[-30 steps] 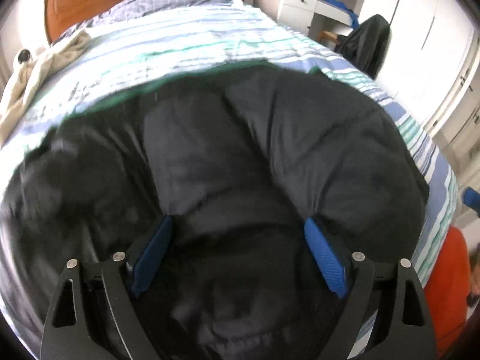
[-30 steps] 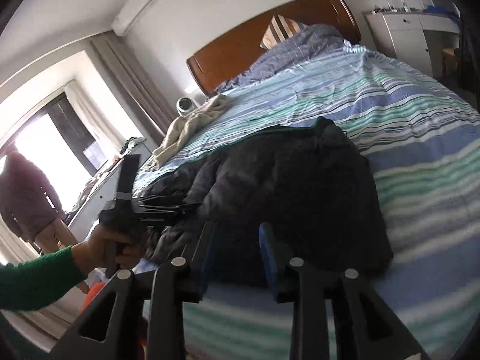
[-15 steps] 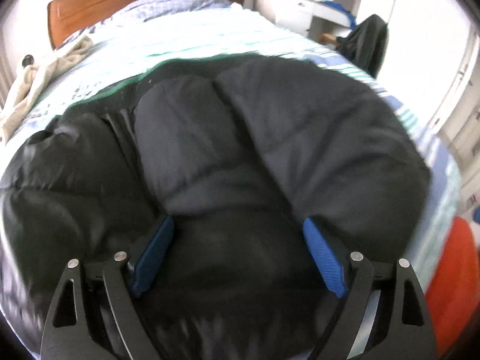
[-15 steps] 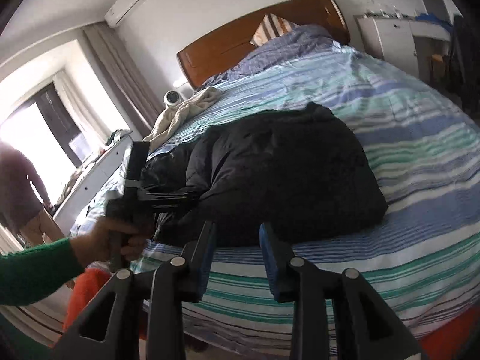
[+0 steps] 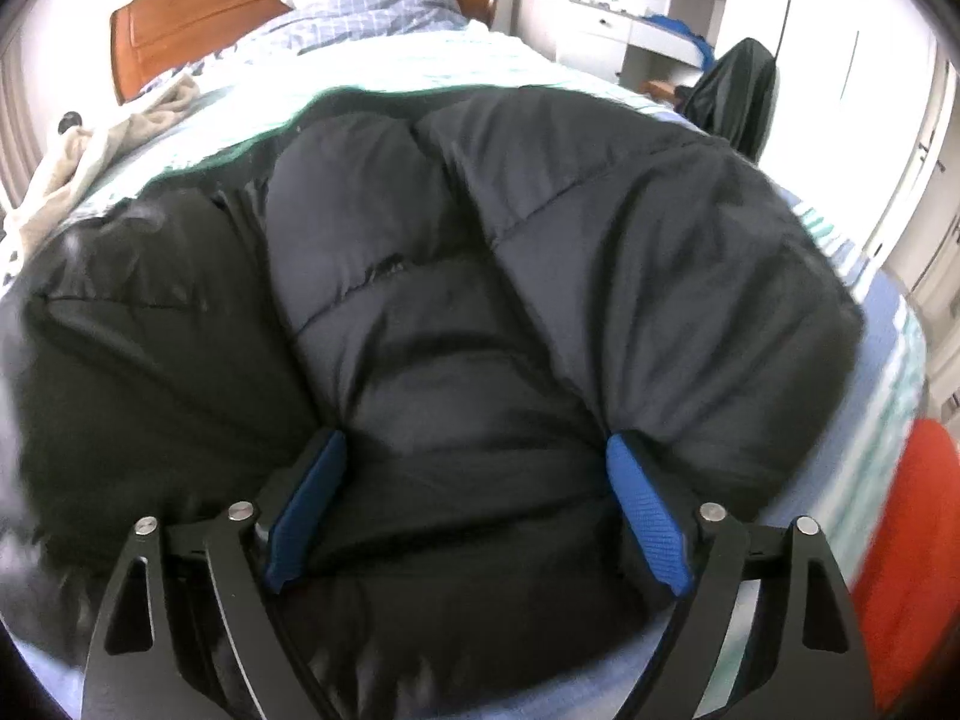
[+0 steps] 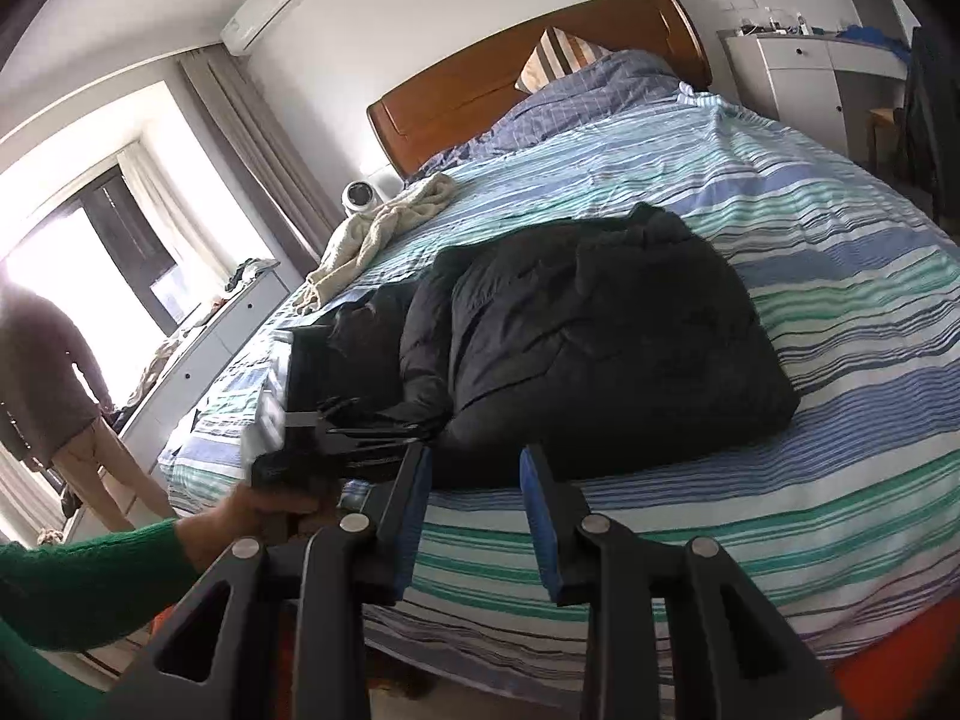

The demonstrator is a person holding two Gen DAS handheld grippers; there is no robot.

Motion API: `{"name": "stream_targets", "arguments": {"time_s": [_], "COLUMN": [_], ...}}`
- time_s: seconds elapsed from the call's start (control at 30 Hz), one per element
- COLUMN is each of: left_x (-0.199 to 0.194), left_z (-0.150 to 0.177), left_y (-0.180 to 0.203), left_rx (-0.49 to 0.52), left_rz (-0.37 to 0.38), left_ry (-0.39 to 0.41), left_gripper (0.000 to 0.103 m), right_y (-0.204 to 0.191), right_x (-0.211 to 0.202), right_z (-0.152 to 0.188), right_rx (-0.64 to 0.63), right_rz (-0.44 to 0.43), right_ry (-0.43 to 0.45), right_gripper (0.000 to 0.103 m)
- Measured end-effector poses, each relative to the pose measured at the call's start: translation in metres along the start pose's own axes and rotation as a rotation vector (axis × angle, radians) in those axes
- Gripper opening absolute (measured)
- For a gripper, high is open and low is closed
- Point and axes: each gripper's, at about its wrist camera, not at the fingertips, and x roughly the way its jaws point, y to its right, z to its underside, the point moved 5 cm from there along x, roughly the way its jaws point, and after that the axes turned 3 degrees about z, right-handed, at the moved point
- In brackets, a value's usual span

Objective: Fold large clothes

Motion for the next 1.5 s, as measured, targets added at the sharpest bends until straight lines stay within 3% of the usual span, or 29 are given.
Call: {"name": "stream_targets", "arguments": {"time_s": [0.13, 0.3, 0.43, 0.5, 0.57, 0.7, 0.83, 0.9, 0.97, 1.03, 1.13, 1.27, 1.5], "left_x": [-0.011, 0.008, -0.010, -0.031, -0.053, -0.084, -0.098, -0.100, -0.096, -0.082, -0.048, 0.002, 0.024], "left_z": [0.023, 0.028, 0.036, 0.050, 0.069, 0.092, 0.066, 0.040, 0.011, -0.017, -0.042, -0.034, -0.017], "left_y": [0.011, 0.009, 0.021, 0.035, 0.040, 0.027, -0.001, -0.011, -0.017, -0.026, -0.028, -0.030, -0.032], "left_rx": [0.052, 0.027, 0.059, 0.072, 0.048, -0.114, -0.248, -0.233, -0.192, -0.174, -0.190, -0.125, -0.141], "left_rz": [-0.027, -0.060, -0.077, -0.054, 0.003, 0.059, 0.086, 0.070, 0.016, -0.035, 0.007, -0.065, -0.069], "left_ry": [0.012, 0.043, -0.002, -0.024, -0.031, -0.020, 0.035, 0.080, 0.122, 0.144, 0.110, 0.011, -0.008], "left_gripper": [0.087, 0.090, 0.090, 0.091, 0.093, 0.093, 0.093, 0.093, 0.093, 0.093, 0.093, 0.093, 0.097], "right_y": [0.001, 0.007, 0.021, 0.033, 0.045, 0.063, 0.073, 0.086, 0.103, 0.122, 0.130, 0.128, 0.139], "right_x": [-0.008, 0.011, 0.021, 0.024, 0.020, 0.016, 0.017, 0.023, 0.039, 0.063, 0.080, 0.083, 0.122], "right_z": [0.000, 0.012, 0.019, 0.025, 0.031, 0.038, 0.027, 0.020, 0.011, 0.011, 0.013, 0.011, -0.011], "right_rx": [-0.004, 0.035, 0.057, 0.089, 0.141, 0.253, 0.323, 0.391, 0.481, 0.590, 0.668, 0.699, 0.782], "right_rz": [-0.004, 0.002, 0.094, 0.132, 0.141, 0.113, 0.082, 0.078, 0.091, 0.114, 0.110, 0.078, 0.030], "right_ry": [0.025, -0.041, -0.098, -0.129, -0.127, -0.119, -0.067, -0.032, -0.018, -0.085, -0.091, -0.046, 0.009], "right_gripper": [0.033, 0.034, 0.034, 0.042, 0.065, 0.067, 0.067, 0.069, 0.080, 0.080, 0.080, 0.082, 0.088]}}
